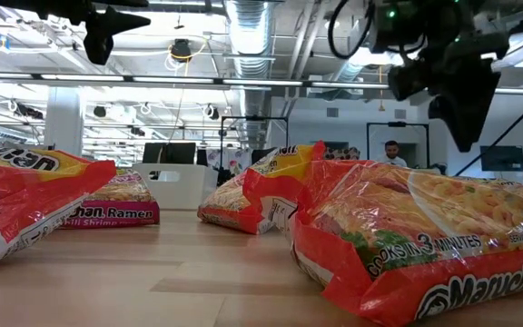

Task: Sort Maruchan noodles
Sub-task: Put the green noodle pack into the right white bin

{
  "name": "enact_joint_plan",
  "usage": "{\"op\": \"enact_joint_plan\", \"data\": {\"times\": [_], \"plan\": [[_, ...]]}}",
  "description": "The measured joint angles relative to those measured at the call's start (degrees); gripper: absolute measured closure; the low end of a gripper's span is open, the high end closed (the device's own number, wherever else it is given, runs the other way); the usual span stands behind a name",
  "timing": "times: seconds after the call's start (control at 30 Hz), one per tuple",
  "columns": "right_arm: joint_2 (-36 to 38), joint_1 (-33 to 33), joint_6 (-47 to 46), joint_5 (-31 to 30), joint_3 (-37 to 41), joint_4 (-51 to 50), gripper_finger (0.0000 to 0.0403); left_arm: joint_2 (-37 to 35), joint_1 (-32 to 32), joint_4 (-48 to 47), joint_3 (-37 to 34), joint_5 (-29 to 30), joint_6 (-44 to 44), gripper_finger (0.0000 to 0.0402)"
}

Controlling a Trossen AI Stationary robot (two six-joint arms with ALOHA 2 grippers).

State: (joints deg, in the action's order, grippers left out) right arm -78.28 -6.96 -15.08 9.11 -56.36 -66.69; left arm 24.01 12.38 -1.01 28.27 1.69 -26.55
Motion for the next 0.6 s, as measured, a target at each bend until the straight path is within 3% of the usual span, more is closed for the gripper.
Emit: {"op": "enact_joint_plan", "data": {"times": [0.6], "plan": [[-11.8, 0.0, 3.6, 0.1, 0.0, 3.8, 0.0182, 0.0, 0.0, 0.0, 0.0, 0.0, 0.0, 0.0287]]}}
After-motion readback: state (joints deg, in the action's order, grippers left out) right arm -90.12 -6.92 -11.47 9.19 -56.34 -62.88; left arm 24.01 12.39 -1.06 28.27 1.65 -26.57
